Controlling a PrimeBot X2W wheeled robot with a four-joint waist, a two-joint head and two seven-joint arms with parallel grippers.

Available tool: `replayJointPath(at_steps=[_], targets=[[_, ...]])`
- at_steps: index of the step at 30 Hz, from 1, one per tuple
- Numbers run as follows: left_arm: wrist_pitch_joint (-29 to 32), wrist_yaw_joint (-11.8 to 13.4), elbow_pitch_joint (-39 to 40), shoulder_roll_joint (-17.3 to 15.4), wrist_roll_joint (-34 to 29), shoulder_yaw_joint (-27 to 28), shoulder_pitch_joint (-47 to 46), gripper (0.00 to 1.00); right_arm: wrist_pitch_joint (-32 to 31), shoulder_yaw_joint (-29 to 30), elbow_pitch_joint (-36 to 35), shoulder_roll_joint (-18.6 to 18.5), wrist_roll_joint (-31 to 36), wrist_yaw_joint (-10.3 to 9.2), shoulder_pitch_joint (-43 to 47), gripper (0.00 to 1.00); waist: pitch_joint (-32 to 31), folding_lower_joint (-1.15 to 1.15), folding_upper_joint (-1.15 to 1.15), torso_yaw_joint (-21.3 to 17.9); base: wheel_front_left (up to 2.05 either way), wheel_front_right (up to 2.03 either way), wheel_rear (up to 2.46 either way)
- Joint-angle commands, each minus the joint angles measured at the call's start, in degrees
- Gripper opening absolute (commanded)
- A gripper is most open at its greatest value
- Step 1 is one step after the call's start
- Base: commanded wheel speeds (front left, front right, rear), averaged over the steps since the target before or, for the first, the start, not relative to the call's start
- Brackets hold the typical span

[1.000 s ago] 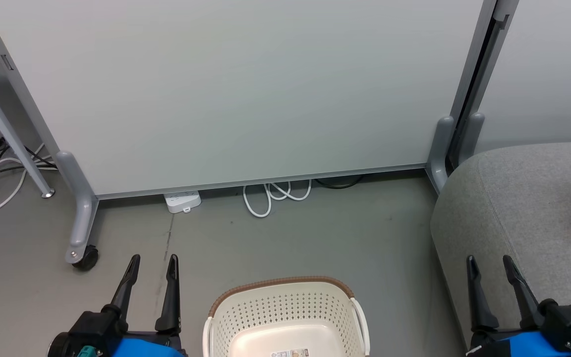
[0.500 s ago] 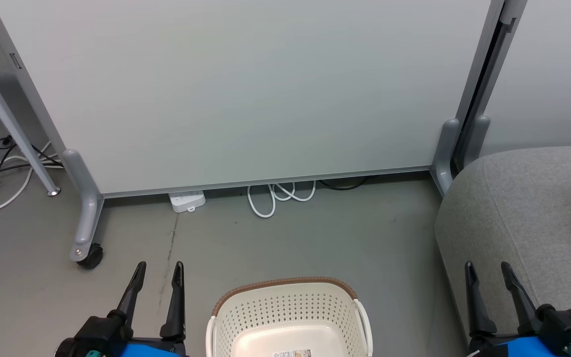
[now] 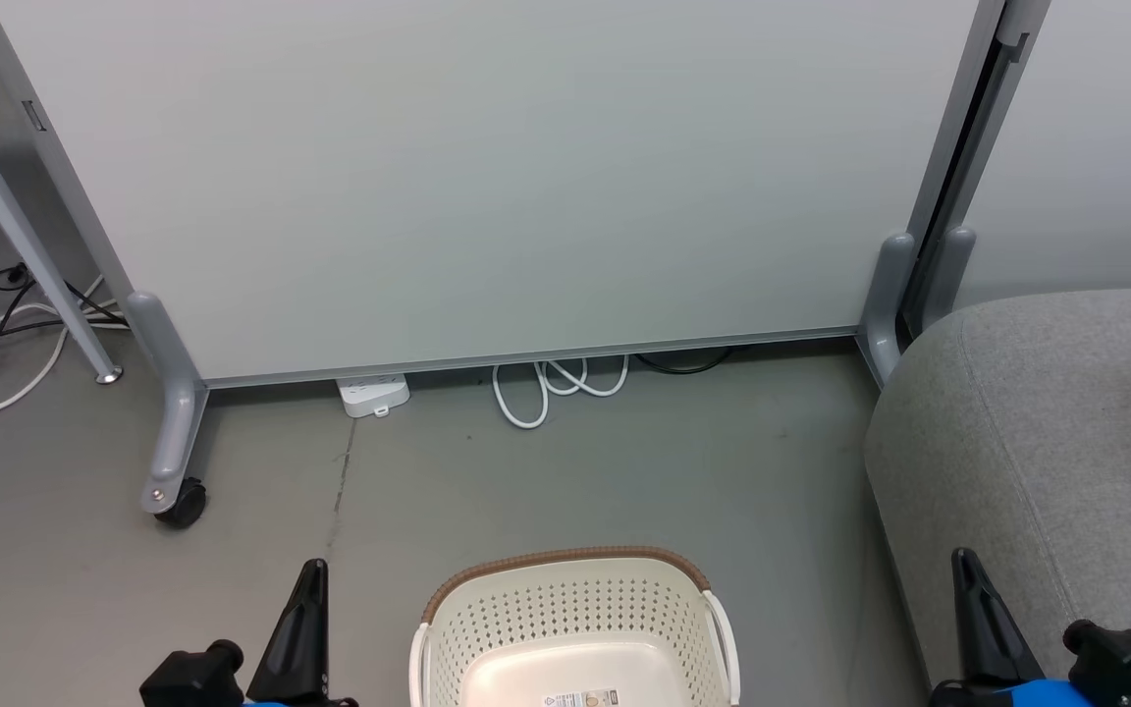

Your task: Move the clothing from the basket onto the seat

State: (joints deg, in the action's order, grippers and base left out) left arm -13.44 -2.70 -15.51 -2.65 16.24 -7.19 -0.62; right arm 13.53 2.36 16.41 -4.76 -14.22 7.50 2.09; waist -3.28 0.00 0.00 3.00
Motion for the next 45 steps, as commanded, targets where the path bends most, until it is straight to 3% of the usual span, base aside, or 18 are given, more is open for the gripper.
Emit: replayJointPath(at_steps=[1,22,45], targets=[[0.35,-0.35,0.84,-0.07,1.91,0.79,-1.20,0.00,-0.47,0.35,-0.81,-0.04,-2.09,0.00,-1.26,0.00,0.03,0.00,0.00,-0.03,0.00,0.00,0.00],[5.66,-1.60,1.20,-0.13,22.14,4.34,-2.57,0.00,-5.62,1.20,-1.62,0.48,-22.90,0.00,-3.19,0.00,0.63,0.00,0.00,-0.55,0.00,0.00,0.00],[10.32,-2.66,1.37,-0.19,39.50,7.41,-3.78,0.00,-10.28,2.20,-1.98,0.96,-40.65,-0.01,-5.04,0.00,1.29,0.00,0.00,-1.12,0.00,0.00,0.00]])
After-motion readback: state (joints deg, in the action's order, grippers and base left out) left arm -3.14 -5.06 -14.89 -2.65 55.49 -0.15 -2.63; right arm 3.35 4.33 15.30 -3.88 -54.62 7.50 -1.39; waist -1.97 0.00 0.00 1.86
